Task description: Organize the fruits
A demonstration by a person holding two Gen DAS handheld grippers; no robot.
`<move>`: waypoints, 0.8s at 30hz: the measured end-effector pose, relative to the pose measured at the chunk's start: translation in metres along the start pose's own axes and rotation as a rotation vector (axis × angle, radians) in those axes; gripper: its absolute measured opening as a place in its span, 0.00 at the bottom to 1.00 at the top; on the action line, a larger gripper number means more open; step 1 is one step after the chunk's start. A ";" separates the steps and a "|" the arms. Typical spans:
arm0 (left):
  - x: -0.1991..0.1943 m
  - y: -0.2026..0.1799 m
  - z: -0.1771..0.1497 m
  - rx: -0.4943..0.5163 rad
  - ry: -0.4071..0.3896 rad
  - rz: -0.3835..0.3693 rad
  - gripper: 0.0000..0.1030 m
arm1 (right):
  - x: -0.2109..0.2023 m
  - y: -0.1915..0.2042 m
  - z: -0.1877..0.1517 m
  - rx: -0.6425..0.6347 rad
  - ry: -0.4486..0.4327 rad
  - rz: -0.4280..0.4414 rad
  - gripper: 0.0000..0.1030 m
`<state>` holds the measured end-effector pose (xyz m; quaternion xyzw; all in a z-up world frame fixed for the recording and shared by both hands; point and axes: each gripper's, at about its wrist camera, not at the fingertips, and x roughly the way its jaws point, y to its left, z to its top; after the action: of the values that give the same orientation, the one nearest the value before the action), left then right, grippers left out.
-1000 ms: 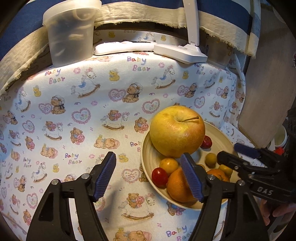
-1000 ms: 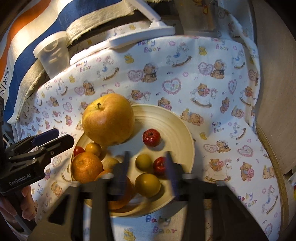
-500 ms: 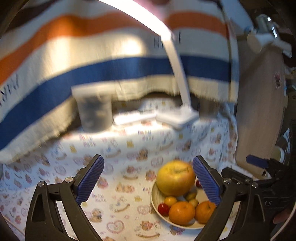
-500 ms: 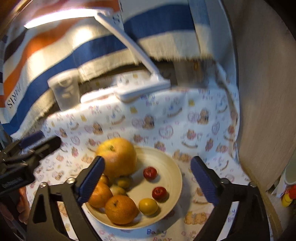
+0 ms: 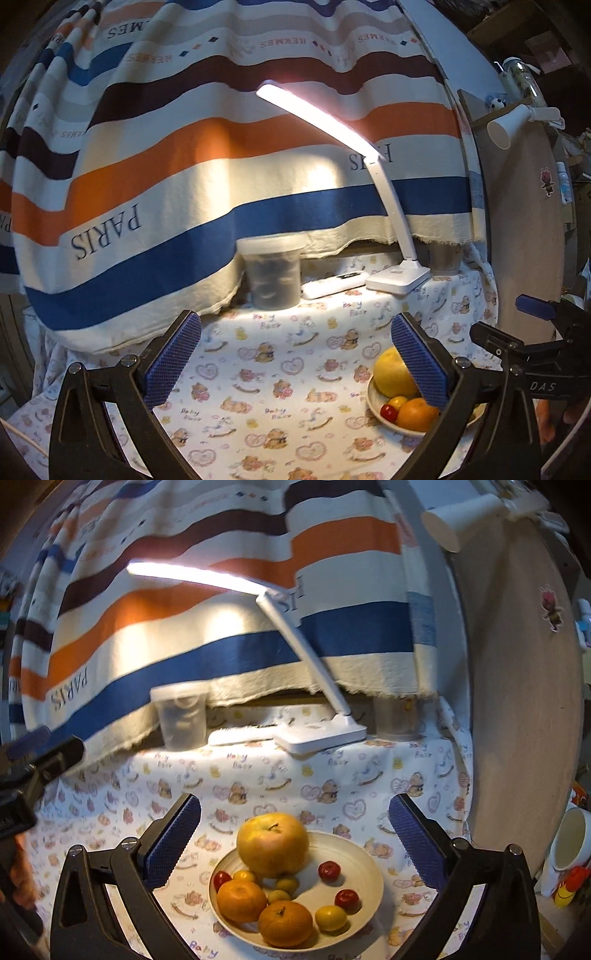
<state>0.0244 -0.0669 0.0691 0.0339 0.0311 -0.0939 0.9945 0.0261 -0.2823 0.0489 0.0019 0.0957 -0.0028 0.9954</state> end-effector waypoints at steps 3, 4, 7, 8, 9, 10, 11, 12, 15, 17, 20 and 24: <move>-0.007 0.009 -0.011 -0.026 0.018 -0.016 0.99 | -0.002 0.006 -0.008 0.003 -0.011 -0.004 1.00; -0.008 0.010 -0.015 -0.031 0.014 -0.013 0.99 | -0.004 0.006 -0.009 0.010 -0.019 -0.005 1.00; -0.007 0.012 -0.022 -0.053 0.029 -0.018 0.99 | -0.006 0.008 -0.013 0.017 -0.025 0.000 1.00; -0.005 0.012 -0.025 -0.062 0.039 -0.022 0.99 | -0.004 0.009 -0.015 0.018 -0.020 0.000 1.00; -0.003 0.012 -0.028 -0.067 0.049 -0.023 0.99 | -0.001 0.010 -0.017 0.016 -0.006 0.000 1.00; -0.001 0.011 -0.031 -0.066 0.060 -0.027 0.99 | 0.001 0.010 -0.018 0.014 0.008 0.000 1.00; 0.002 0.010 -0.034 -0.060 0.077 -0.032 0.99 | 0.005 0.010 -0.021 0.016 0.026 0.001 1.00; 0.004 0.009 -0.036 -0.055 0.086 -0.032 0.99 | 0.007 0.010 -0.023 0.021 0.041 0.002 1.00; 0.008 0.010 -0.042 -0.065 0.102 -0.026 0.99 | 0.014 0.008 -0.028 0.038 0.080 0.011 1.00; 0.010 0.010 -0.049 -0.086 0.120 -0.025 0.99 | 0.017 0.007 -0.030 0.041 0.090 0.004 1.00; 0.022 0.009 -0.054 -0.096 0.185 -0.029 0.99 | 0.019 0.005 -0.030 0.051 0.101 -0.002 1.00; 0.031 0.007 -0.058 -0.088 0.238 0.017 0.99 | 0.030 0.005 -0.032 0.043 0.160 -0.101 1.00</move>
<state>0.0530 -0.0614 0.0097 0.0016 0.1526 -0.0794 0.9851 0.0494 -0.2775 0.0119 0.0185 0.1747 -0.0549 0.9829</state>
